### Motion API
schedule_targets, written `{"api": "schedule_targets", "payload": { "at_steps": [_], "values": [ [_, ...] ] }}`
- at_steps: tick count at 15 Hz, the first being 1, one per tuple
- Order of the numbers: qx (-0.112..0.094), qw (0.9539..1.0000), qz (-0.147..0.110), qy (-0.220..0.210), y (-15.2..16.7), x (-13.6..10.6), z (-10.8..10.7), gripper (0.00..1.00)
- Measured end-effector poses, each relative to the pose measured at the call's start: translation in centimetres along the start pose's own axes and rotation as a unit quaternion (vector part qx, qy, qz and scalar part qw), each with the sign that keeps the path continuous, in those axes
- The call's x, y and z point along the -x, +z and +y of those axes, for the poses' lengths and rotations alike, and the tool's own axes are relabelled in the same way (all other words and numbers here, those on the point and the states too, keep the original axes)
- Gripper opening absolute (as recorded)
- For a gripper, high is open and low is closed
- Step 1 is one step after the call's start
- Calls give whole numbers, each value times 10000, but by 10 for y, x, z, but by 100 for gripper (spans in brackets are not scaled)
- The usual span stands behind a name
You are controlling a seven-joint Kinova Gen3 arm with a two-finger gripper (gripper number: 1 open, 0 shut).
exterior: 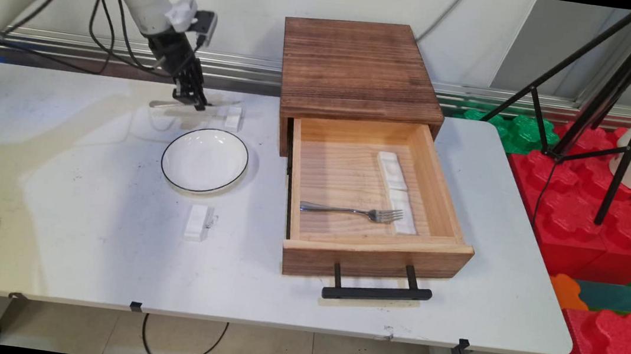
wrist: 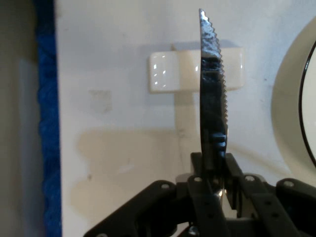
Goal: Place the picked object into the drawer
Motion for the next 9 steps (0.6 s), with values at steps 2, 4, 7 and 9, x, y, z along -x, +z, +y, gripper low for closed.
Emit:
{"api": "schedule_targets", "payload": {
  "at_steps": [2,4,7,9],
  "values": [
    [-138,9997,16,-183,-21,2,4,0],
    [-270,9990,51,-345,-44,2,8,0],
    [-389,9980,112,-487,-70,0,15,0],
    [-476,9971,182,-560,-95,-5,22,0]
  ]
}}
